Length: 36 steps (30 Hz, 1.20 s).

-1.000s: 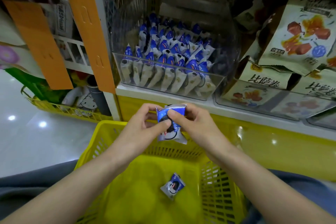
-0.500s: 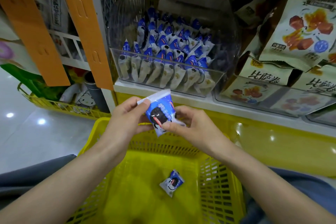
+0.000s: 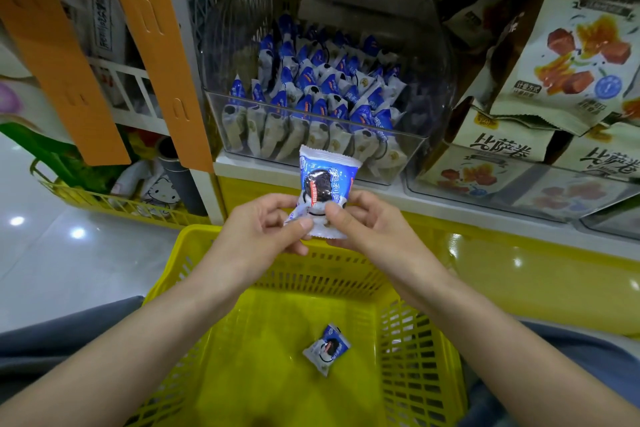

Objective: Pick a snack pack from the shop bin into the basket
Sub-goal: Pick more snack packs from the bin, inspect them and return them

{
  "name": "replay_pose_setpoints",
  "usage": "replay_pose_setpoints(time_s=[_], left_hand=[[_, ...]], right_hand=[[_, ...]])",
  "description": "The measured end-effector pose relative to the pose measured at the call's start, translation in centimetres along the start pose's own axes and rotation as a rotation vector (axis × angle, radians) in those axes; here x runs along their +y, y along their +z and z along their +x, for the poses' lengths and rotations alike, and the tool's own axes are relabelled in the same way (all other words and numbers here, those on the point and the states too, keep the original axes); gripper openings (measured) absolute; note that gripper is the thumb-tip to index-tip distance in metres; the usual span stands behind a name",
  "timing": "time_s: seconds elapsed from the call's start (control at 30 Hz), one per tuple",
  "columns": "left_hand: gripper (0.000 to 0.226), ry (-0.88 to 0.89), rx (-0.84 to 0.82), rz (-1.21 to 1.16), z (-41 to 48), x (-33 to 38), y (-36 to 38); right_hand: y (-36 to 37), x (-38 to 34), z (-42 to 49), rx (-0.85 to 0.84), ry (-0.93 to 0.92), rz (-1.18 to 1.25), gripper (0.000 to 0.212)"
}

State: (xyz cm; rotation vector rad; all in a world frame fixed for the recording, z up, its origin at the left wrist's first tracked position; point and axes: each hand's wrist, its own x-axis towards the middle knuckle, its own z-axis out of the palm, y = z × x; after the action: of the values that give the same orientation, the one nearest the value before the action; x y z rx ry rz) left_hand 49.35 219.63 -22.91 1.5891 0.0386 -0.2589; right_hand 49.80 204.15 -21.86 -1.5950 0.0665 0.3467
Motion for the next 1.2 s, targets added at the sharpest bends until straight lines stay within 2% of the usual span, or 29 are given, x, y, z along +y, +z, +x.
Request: replay_pose_setpoints(time_s=[0.1,0.17,0.27,0.33,0.43,0.57,0.67,0.77,0.87,0.93,1.03,1.2], left_hand=[[0.018,-0.049,-0.068,0.028,0.0,0.1,-0.2],[0.024,-0.06,-0.046,0.042,0.1,0.0,0.0],[0.038,0.012,0.078,0.156,0.2,-0.1,0.4],[0.033,0.016,0.062,0.099,0.0,0.1,0.7],[0.028,-0.087,-0.038,-0.138,-0.2,0.2,1.2],[0.02,-0.183,0.01,-0.349,0.2,-0.2,0.7],[0.02,-0.176,0.093,-0.323,0.6,-0.4,0.4],[0.014,-0.167,0.112,-0.342,0.7,-0.3,0.6],[0.016,-0.135,0.049,-0.255,0.4,-0.2,0.8],[0.019,-0.102,0.074,-0.196,0.3,-0.1,0.7],[0.026,-0.04,0.102,-0.128,0.3,-0.2,0.7],[0.037,0.06,0.11,0.058,0.5,-0.5,0.7]], right_hand=[[0.1,0.0,0.0,0.071,-0.011,-0.003,0.024],[0.3,0.2,0.1,0.125,-0.056,-0.038,0.023],[0.1,0.5,0.2,0.261,-0.244,-0.33,0.021],[-0.1,0.7,0.0,0.31,-0.376,-0.549,0.025],[0.1,1.4,-0.2,0.224,-0.48,-0.729,0.035],[0.7,2.0,-0.4,0.028,-0.506,-0.813,0.042],[0.9,1.8,-0.4,0.061,-0.481,-0.734,0.034],[0.9,1.3,0.1,0.141,-0.293,-0.55,0.031],[0.8,0.6,0.4,0.043,-0.102,-0.253,0.019],[0.9,0.4,0.2,0.012,-0.031,-0.122,0.015],[0.8,0.4,0.0,0.041,0.031,0.003,0.019],[1.0,0.2,0.0,0.04,0.048,0.041,0.017]])
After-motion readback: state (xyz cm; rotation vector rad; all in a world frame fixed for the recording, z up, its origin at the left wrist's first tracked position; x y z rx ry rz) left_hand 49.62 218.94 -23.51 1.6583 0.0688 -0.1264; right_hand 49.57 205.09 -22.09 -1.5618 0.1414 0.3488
